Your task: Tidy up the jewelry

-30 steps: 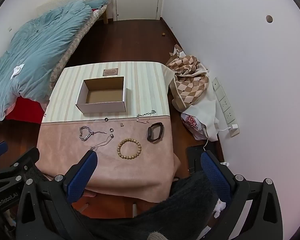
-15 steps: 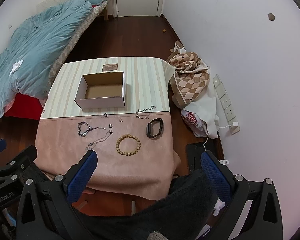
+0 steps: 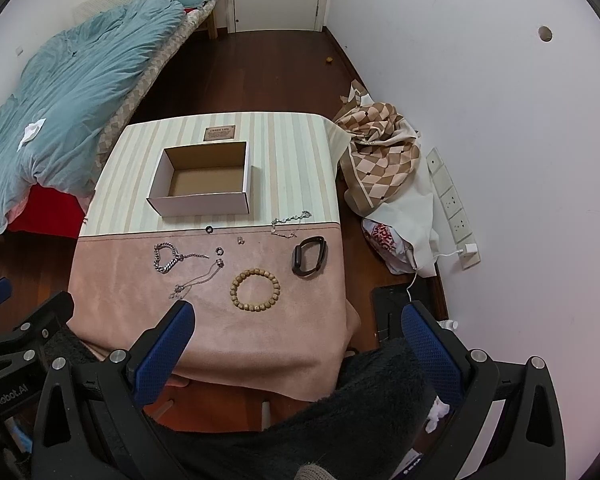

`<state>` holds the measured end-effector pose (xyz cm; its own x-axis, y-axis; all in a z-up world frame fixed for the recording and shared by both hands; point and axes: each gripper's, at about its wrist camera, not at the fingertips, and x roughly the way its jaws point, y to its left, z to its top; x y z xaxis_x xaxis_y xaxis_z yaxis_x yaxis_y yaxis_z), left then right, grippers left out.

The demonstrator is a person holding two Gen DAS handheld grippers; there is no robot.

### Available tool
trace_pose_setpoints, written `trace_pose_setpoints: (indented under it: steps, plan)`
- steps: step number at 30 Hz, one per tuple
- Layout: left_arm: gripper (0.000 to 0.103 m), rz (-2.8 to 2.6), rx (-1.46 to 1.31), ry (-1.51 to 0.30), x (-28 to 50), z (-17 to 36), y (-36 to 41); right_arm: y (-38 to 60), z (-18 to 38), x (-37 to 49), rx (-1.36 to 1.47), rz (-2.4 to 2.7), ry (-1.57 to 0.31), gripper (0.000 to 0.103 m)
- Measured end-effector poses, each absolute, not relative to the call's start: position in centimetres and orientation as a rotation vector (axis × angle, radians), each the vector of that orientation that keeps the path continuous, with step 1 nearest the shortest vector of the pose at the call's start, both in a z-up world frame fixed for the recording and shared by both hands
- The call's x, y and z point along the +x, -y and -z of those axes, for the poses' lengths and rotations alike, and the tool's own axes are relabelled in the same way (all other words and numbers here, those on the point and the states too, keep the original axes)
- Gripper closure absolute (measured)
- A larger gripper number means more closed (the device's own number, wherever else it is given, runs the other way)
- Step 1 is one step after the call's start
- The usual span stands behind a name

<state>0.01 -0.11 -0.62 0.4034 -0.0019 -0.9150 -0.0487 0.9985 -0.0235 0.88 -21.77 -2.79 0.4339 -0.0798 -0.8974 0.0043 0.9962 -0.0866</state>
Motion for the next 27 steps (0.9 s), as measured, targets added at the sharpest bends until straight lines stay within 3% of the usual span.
trace_pose_setpoints:
  steps: [27]
  plan:
    - [0.0, -0.031, -0.043, -1.146, 0.26, 0.35, 0.46, 22.04, 2.44, 1.3, -0.072, 0.052, -1.118, 0.0]
